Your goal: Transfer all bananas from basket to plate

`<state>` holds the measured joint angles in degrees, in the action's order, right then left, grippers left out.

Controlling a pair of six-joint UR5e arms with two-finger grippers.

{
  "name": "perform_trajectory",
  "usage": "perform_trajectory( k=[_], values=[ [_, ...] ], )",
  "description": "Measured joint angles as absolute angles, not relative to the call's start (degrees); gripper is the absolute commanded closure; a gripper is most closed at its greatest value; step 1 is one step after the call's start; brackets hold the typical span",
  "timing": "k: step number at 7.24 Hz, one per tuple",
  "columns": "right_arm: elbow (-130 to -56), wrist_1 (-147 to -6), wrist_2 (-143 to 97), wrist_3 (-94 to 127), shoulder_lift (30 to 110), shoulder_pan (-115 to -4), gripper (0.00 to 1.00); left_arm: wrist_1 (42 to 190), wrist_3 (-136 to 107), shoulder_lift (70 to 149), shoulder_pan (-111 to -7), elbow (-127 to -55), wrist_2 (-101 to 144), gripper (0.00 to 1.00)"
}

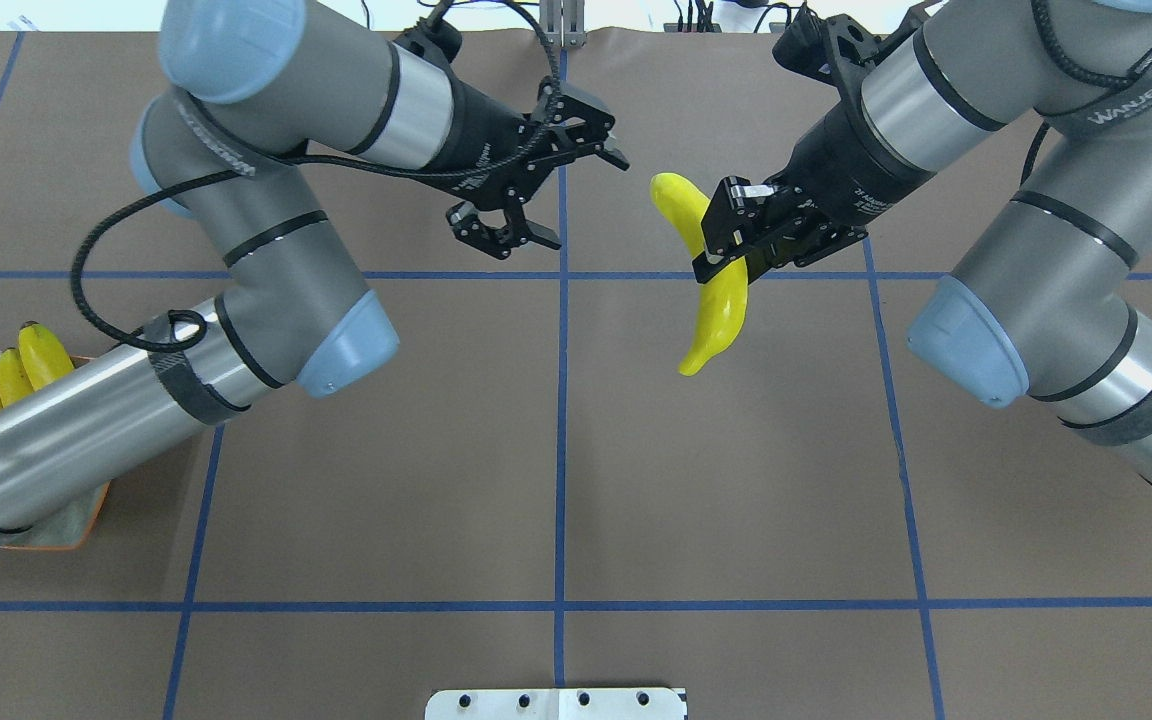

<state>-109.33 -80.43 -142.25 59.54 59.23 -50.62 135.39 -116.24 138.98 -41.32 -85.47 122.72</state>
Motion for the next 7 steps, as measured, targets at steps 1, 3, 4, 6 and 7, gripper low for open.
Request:
perform_trajectory(
  k=[1, 3, 4, 6, 7],
  values=[
    [-109.29, -80.32, -141.69, 60.11, 58.73, -50.26, 1.0, 136.37, -117.98, 140.1, -40.79, -84.55, 122.03, 0.04],
    [-109.22, -78.42, -140.5, 62.1, 58.43, -49.55, 1.0, 138.34, -120.58, 141.0, -40.52, -83.27, 121.7, 0.19],
    [-109.25, -77.25, -140.24, 63.38, 58.42, -49.34, 1.0, 138.94, -121.0, 141.21, -40.48, -82.74, 121.63, 0.3],
    [-109.51, -75.53, -140.0, 65.26, 58.43, -49.25, 1.0, 139.87, -121.36, 141.29, -40.38, -82.23, 121.54, 0.4],
    [-109.89, -75.27, -139.95, 65.73, 58.45, -49.22, 1.0, 140.04, -121.55, 141.27, -40.36, -82.15, 121.5, 0.45]
  ],
)
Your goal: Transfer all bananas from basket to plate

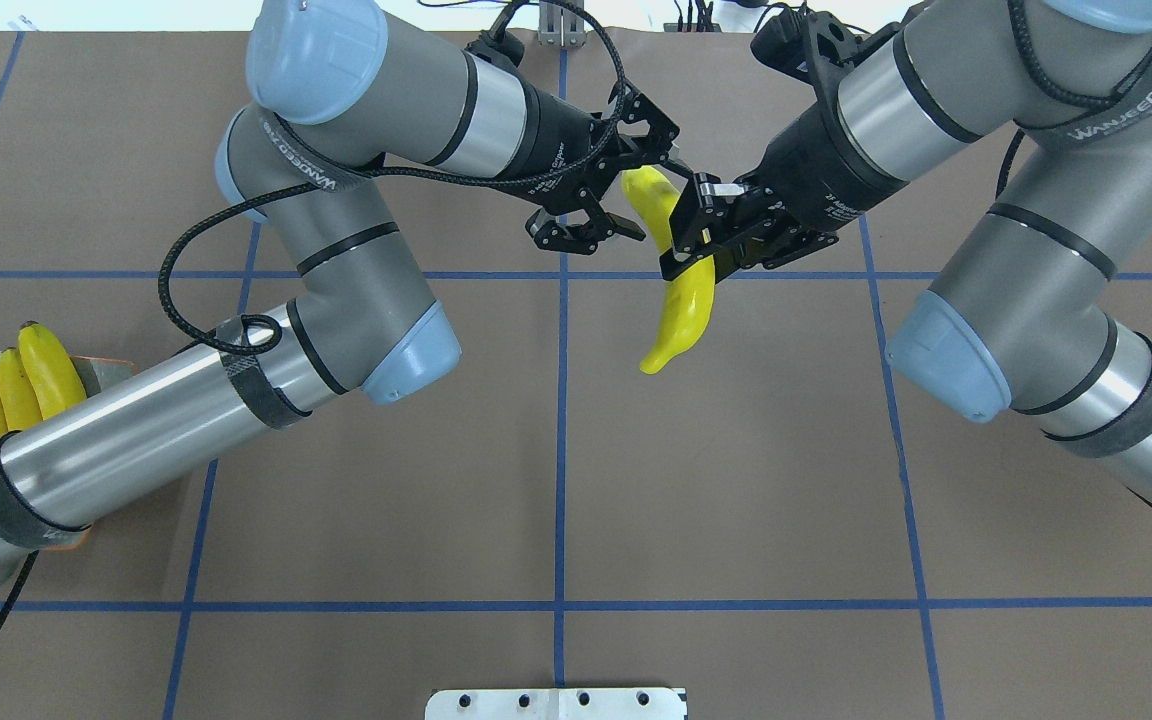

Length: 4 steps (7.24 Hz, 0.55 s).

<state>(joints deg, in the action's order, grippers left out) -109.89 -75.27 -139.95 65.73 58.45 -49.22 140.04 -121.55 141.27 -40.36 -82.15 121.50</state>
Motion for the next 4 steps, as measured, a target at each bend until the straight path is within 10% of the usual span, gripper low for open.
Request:
perform_trajectory(
  k=[1, 2, 4],
  values=[
    [-110.2, -74.98, -139.91, 66.05, 58.45, -49.23, 1.0, 140.13, -121.72, 141.26, -40.35, -82.12, 121.48, 0.59],
    [-110.37, -73.61, -139.68, 67.04, 58.61, -49.27, 1.0, 140.3, -122.1, 141.24, -40.35, -82.11, 121.47, 0.94],
    [-110.12, -69.04, -138.65, 70.4, 59.21, -49.18, 0.01, 141.04, -123.05, 141.07, -40.4, -82.19, 121.44, 1.0]
  ],
)
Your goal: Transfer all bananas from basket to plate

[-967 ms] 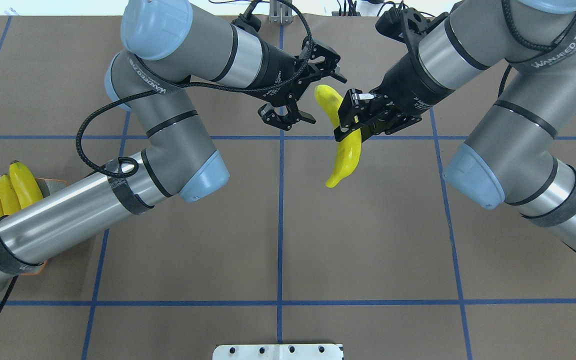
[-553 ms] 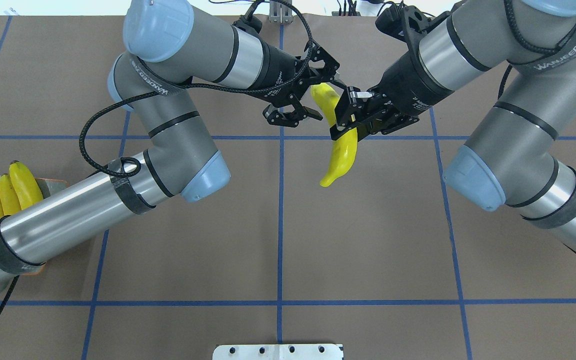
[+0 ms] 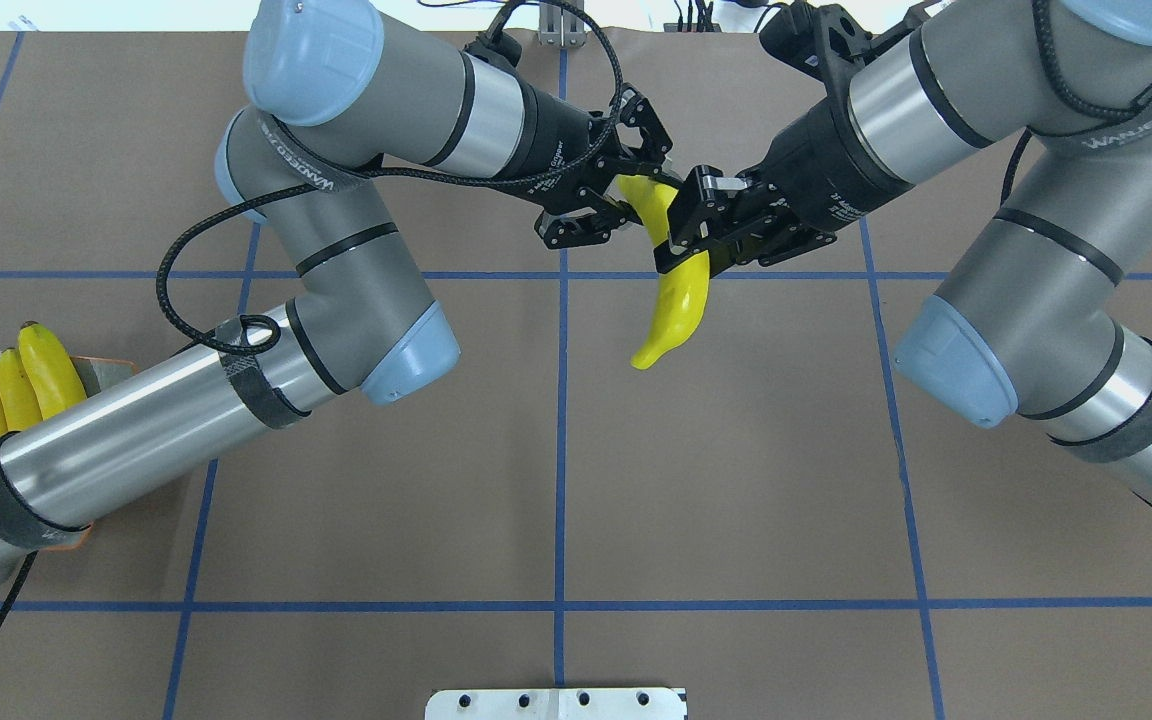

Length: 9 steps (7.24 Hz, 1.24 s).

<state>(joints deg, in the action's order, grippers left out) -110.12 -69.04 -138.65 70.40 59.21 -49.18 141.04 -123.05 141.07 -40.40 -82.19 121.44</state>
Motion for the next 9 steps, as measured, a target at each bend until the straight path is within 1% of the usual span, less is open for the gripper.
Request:
perform_trajectory(
  k=[2, 4, 5, 7, 9],
  values=[
    [-110.05, -67.55, -138.29, 72.48, 59.14, -49.19, 0.0, 141.52, -123.39, 140.72, -40.31, -82.88, 121.58, 1.0],
    [-110.18, -66.61, -138.33, 73.09, 59.96, -50.02, 0.0, 141.57, -123.23, 137.91, -40.39, -85.46, 121.6, 1.0],
    [-110.2, -64.31, -138.48, 73.19, 61.88, -51.01, 0.0, 141.53, -122.88, 134.53, -40.53, -88.32, 121.75, 1.0],
    [-110.27, -58.66, -139.14, 73.19, 67.76, -53.93, 0.0, 141.13, -121.54, 124.57, -43.04, -94.29, 122.48, 1.0],
    [-110.29, -57.14, -138.99, 72.83, 71.96, -55.59, 0.0, 139.53, -116.64, 113.89, -48.03, -97.52, 123.03, 1.0]
  ],
)
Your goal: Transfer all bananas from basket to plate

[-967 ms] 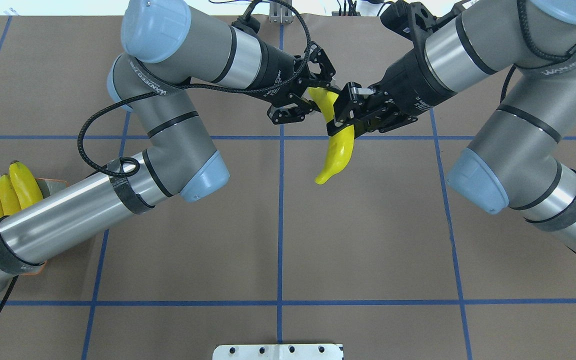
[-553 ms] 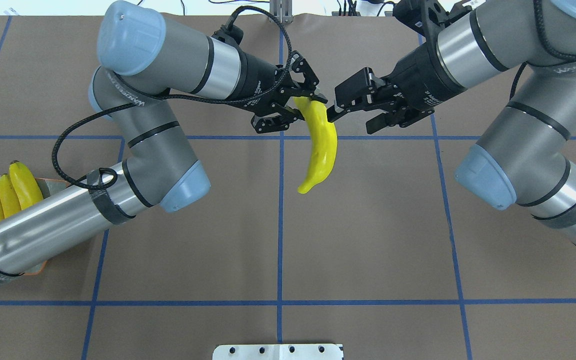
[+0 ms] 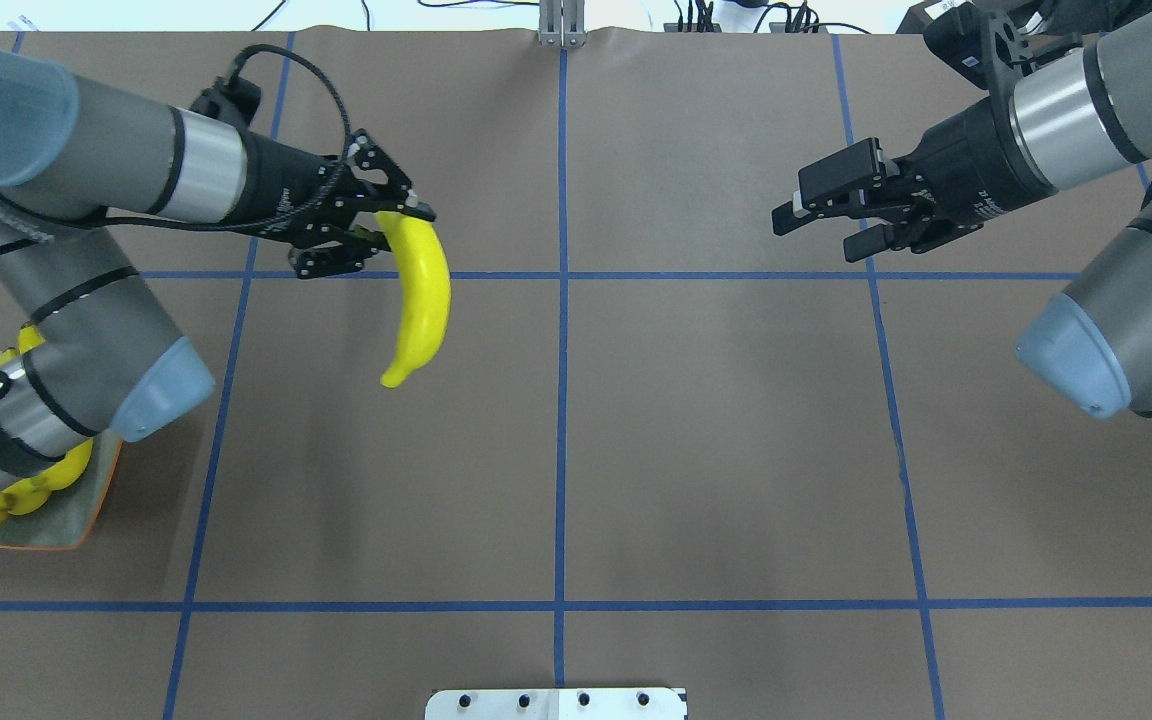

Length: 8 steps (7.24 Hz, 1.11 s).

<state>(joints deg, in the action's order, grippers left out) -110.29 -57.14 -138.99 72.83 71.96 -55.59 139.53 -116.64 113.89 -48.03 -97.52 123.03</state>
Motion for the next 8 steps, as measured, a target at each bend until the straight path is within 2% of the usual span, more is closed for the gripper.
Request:
perform_trajectory(
  k=[2, 4, 6, 8],
  values=[
    [-110.33, -56.97, -138.27, 72.47, 74.47, -56.57, 0.0, 138.69, -108.9, 102.72, -50.63, -99.43, 122.78, 1.0],
    [-110.43, -56.9, -136.52, 72.35, 76.09, -56.87, 0.0, 132.28, -100.31, 96.37, -51.5, -101.8, 121.16, 1.0],
    [-110.46, -56.87, -135.39, 72.34, 76.85, -56.87, 0.0, 116.36, -91.61, 95.02, -51.5, -108.0, 116.21, 1.0],
    [-110.38, -56.87, -135.02, 72.33, 77.45, -56.87, 0.0, 105.8, -88.08, 94.95, -50.15, -110.41, 110.83, 1.0]
  ],
)
